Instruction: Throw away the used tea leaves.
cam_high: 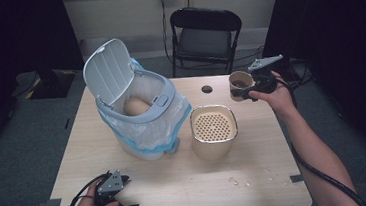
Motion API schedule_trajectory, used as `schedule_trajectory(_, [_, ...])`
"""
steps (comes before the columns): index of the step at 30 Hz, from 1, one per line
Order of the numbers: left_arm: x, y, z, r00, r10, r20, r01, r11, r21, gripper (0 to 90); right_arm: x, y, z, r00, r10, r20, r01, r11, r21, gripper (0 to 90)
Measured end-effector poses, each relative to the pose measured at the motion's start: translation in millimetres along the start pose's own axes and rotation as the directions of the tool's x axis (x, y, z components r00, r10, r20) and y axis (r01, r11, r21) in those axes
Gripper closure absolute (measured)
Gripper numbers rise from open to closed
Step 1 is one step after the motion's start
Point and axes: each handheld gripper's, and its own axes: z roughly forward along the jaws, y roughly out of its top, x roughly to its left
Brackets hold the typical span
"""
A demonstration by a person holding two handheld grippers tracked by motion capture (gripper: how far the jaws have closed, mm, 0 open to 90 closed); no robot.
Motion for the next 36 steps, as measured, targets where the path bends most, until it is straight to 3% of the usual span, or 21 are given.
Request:
schedule_trajectory(15, [-0.8, -0.1, 0.0, 1.0, -0.004, -0.006, 0.004, 1.0, -0.001, 0.0, 10.6, 9.5, -3.9, 0.997, -0.071, 0.03, 0.072, 0.997, -0.007, 28.5])
schedule_trajectory(26, [-0.9, -0.1, 0.0, 1.0, -0.006, -0.004, 0.006, 1.0, 0.0, 0.0, 27.9, 14.0, -10.8, 0.9855, -0.149, 0.081, 0.152, 0.988, -0.032, 28.9])
schedule_trajectory(30, [-0.9, -0.1, 0.0, 1.0, -0.006, -0.004, 0.006, 1.0, 0.0, 0.0, 35.4, 15.3, -14.6, 0.9731, -0.192, 0.128, 0.199, 0.979, -0.047, 29.1])
schedule_trajectory(32, [-0.9, -0.1, 0.0, 1.0, -0.006, -0.004, 0.006, 1.0, -0.001, 0.0, 40.5, 15.3, -15.3, 0.9606, -0.227, 0.16, 0.237, 0.971, -0.042, 29.1])
schedule_trajectory(34, [-0.7, -0.2, -0.3, 1.0, -0.004, -0.003, 0.004, 1.0, 0.004, 0.0, 46.4, 14.8, -15.5, 0.9454, -0.262, 0.193, 0.273, 0.961, -0.031, 29.2])
schedule_trajectory(36, [-0.7, -0.2, -0.2, 1.0, -0.004, -0.004, 0.004, 1.0, 0.004, 0.0, 52.5, 14.2, -15.5, 0.9209, -0.315, 0.23, 0.327, 0.945, -0.014, 29.3])
